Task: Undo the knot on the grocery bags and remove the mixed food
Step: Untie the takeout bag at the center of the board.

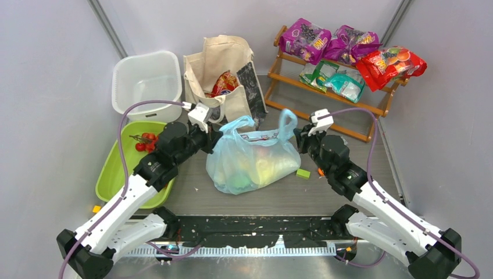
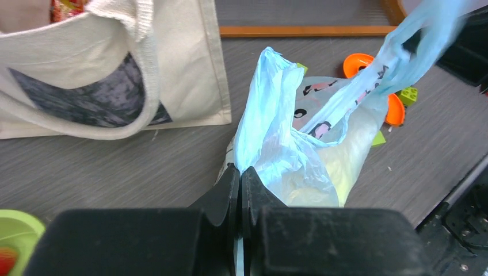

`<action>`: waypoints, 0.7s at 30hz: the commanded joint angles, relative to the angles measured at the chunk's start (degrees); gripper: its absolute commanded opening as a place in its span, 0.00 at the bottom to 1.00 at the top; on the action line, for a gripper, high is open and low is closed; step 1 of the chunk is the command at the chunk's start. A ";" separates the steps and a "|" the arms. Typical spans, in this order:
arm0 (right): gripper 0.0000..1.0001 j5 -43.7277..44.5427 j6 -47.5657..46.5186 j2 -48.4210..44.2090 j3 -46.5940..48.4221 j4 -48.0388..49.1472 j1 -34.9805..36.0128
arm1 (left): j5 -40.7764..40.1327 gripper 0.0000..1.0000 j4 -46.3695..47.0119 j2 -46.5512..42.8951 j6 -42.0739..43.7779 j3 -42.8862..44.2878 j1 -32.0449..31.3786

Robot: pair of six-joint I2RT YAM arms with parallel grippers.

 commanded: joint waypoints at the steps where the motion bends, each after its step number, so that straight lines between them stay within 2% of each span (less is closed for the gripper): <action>1: 0.05 4.18 0.10 -1.77 1.70 -1.50 -3.52 | -0.55 0.00 1.23 -2.92 3.30 0.97 2.57; 8: 0.05 -3.70 0.63 1.63 0.24 1.10 -4.13 | 4.50 0.00 -0.42 -3.83 1.72 -1.76 2.66; 10: 0.05 -6.25 0.65 1.96 -0.04 1.09 -4.11 | 5.30 0.14 -1.49 -4.50 1.58 -1.43 2.65; 12: 0.05 -6.76 0.87 1.56 -0.20 0.44 -4.13 | 6.42 0.36 -2.29 -5.14 1.58 -0.83 2.70; 13: 0.07 -6.77 1.00 0.92 -0.11 0.01 -4.12 | 7.03 0.43 -2.67 -5.42 1.58 -0.30 2.67; 15: 0.18 -7.01 1.14 -0.50 0.21 -2.19 -4.14 | 7.92 0.55 -3.66 -5.71 1.50 1.44 2.65; 17: 0.32 -7.66 1.31 -2.51 0.25 -4.41 -4.12 | 8.58 0.63 -4.56 -5.79 1.20 3.24 2.63; 18: 0.42 -8.50 1.40 -3.88 0.28 -5.55 -4.12 | 9.02 0.66 -4.77 -5.70 0.93 4.04 2.65; 21: 0.58 -11.75 2.21 -6.41 0.49 -7.97 -4.14 | 10.81 0.73 -3.71 -4.93 0.37 5.66 2.61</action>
